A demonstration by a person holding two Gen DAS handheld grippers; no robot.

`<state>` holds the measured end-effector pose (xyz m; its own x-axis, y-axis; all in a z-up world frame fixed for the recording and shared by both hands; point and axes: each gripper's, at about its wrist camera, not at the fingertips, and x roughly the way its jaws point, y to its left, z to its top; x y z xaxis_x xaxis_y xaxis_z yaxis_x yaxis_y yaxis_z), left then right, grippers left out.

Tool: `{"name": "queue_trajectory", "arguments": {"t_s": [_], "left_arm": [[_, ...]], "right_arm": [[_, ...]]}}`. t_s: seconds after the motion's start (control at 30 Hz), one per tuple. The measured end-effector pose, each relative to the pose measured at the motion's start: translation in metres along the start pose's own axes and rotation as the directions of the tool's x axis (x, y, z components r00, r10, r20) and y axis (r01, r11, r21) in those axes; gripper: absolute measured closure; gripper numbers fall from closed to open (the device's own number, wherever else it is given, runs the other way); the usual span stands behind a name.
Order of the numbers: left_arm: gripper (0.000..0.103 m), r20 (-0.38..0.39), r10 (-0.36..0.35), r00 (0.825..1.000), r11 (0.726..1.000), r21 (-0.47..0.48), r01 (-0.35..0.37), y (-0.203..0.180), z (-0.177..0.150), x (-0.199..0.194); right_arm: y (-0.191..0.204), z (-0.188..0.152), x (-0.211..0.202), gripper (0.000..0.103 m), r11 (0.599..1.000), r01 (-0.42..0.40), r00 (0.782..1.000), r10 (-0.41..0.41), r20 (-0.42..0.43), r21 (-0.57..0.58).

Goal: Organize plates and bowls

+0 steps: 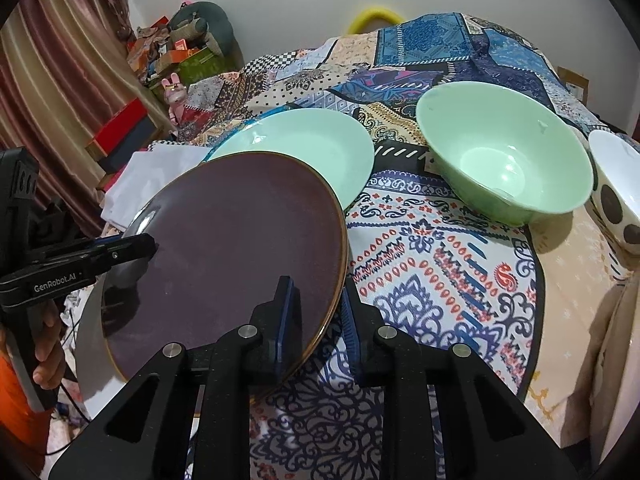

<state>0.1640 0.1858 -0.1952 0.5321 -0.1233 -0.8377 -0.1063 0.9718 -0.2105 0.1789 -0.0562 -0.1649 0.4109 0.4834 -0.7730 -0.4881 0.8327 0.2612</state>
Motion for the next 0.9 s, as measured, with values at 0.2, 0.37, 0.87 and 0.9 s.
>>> {"name": "queue_trajectory", "arguments": {"t_s": [0.2, 0.37, 0.87, 0.9], "left_arm": [[0.074, 0.001, -0.005, 1.0, 1.0, 0.018, 0.005, -0.013, -0.005, -0.007], [0.074, 0.007, -0.017, 1.0, 1.0, 0.026, 0.017, -0.028, -0.007, -0.014], [0.074, 0.01, -0.052, 0.999, 0.996, 0.079, 0.051, -0.086, -0.023, -0.035], [0.074, 0.008, -0.053, 0.999, 0.995, 0.082, 0.052, -0.089, -0.024, -0.036]], "right_arm": [[-0.007, -0.004, -0.01, 0.082, 1.0, 0.01, 1.0, -0.01, 0.015, 0.009], [-0.014, -0.009, -0.025, 0.082, 1.0, 0.017, 0.999, -0.018, 0.035, 0.021], [-0.037, -0.036, -0.075, 0.082, 0.997, 0.053, 0.995, -0.058, 0.08, 0.06], [-0.038, -0.038, -0.078, 0.082, 0.996, 0.056, 0.995, -0.061, 0.082, 0.062]]}}
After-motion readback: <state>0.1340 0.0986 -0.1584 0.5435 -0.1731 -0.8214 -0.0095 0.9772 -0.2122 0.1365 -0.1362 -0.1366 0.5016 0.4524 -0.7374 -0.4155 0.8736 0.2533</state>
